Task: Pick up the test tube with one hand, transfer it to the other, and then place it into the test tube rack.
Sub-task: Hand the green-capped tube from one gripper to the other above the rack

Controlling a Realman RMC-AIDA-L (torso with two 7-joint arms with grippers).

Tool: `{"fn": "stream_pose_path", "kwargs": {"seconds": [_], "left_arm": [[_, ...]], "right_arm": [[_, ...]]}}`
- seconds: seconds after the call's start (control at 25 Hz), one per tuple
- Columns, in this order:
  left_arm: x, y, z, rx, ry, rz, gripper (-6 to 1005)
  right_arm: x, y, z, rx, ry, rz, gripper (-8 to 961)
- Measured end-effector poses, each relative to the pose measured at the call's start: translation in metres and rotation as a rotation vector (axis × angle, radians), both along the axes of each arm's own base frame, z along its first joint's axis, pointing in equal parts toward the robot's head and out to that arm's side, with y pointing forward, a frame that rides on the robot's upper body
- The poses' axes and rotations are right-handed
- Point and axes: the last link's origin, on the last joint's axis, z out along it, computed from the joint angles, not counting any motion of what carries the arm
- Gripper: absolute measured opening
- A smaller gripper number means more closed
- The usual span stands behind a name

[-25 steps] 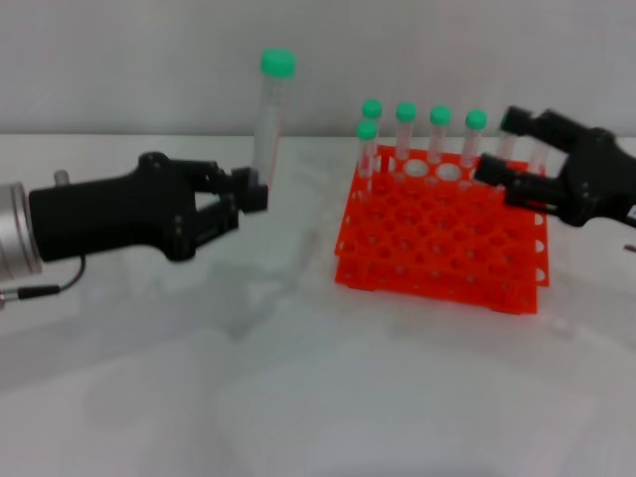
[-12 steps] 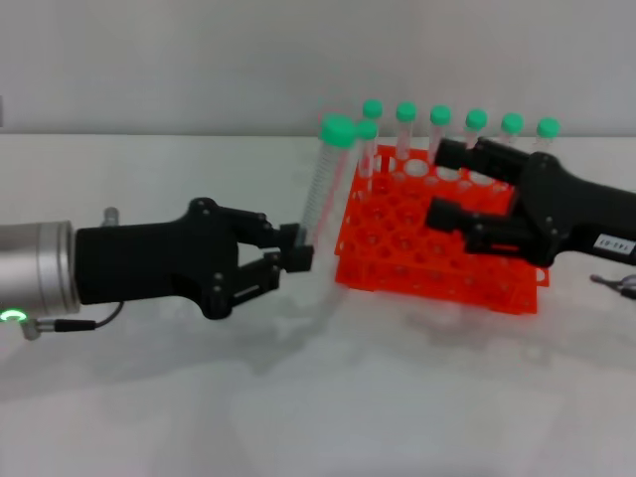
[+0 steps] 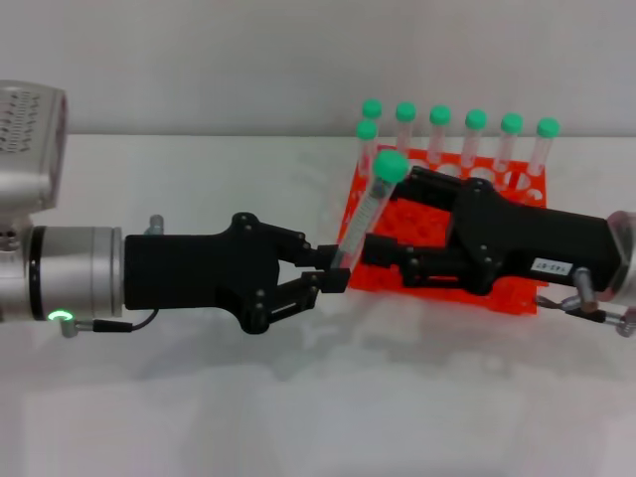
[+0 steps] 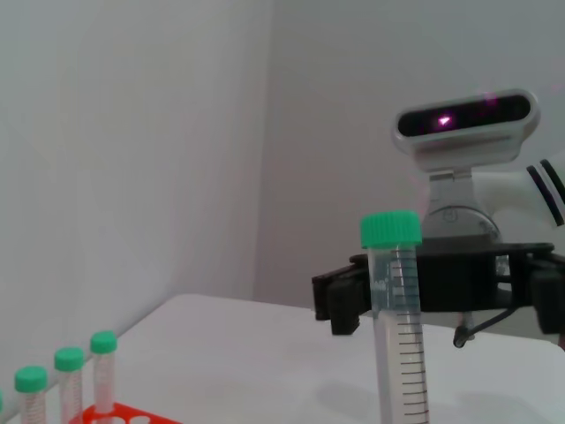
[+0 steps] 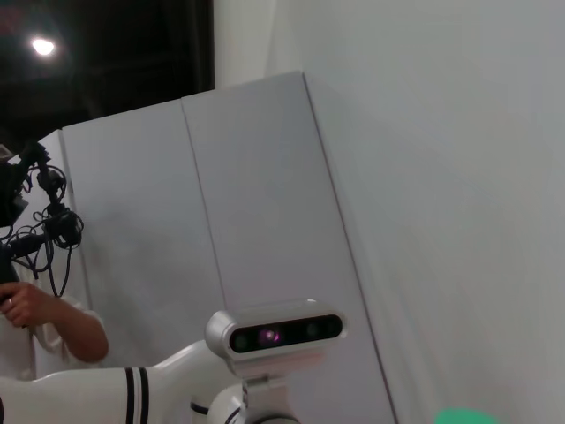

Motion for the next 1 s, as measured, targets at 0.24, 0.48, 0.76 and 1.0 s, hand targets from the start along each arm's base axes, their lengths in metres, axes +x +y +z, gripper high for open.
{"fn": "stream_pose_path", "kwargs": {"seconds": [0.24,0.48,0.76,1.0], "left_arm": [[0.0049,0.0025,-0.0073,-0.023,0.002,-0.008,196],[0.0052,0.0028,-0.0084,-0.026,0.003,-0.012,202],[0.0039,0.0033,-0.0075,-0.02,0.003,-0.006,209],[0.0015,0.0049,-0.0079,-0.005,0.01,0.008,215]], "right_arm": [[-0.0023,0.0041,-0.0092,0.012,-0.023,-0.023,857],[0.0021,0.0074,-0.0098,0.037,-0.036,-0.051,761],[0.0036,0.0075,-0.0084,0.046,-0.038,-0.048,546],[0.0036,0.008,-0.0083,0.051,-0.038,-0.048,320]]}}
